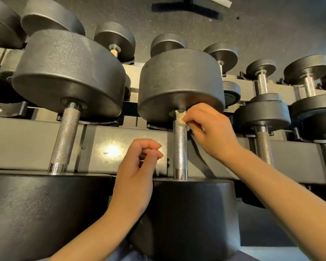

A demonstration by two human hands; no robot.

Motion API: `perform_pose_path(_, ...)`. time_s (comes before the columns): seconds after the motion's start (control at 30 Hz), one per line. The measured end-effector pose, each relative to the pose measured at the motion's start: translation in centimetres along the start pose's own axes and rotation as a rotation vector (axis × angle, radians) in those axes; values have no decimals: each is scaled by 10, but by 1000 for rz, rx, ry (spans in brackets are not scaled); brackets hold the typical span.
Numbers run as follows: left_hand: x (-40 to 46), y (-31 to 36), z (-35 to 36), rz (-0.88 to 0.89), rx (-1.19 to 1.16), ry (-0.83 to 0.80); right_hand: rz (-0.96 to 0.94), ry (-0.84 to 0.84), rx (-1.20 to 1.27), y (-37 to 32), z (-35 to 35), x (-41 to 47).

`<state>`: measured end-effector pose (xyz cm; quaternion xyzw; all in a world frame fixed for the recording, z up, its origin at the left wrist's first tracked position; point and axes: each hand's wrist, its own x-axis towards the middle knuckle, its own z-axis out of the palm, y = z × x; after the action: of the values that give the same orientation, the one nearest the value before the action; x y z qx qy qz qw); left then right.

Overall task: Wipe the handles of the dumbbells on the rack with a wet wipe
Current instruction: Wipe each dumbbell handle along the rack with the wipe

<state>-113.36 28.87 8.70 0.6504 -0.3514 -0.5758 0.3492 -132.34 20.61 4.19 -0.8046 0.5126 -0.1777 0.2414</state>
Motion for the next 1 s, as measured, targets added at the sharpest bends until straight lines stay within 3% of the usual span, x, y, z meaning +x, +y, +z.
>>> perform_pose_path(0.13,0,0,-1,12,24,5,152,1,252,-3,1,-7)
perform_pose_path(0.2,0,0,-1,15,26,-1,186,-178,410,-2,-12,-10)
perform_pose_path(0.3,0,0,-1,12,24,1,204,-613,635,-11,-26,-21)
perform_pose_path(0.43,-1,0,-1,4,8,-10,102,-878,482,-20,-41,-16)
perform_pose_path(0.6,1,1,-1,-7,11,-15,-83,-994,185,-45,-33,8)
perform_pose_path(0.7,2,1,0,1,22,-20,-72,-1057,59,-53,-24,14)
perform_pose_path(0.9,0,1,-3,4,-27,-47,29,-1073,322,-28,-47,0)
perform_pose_path(1.0,-1,0,-3,6,-36,-54,178,-1075,448,-20,-53,-12)
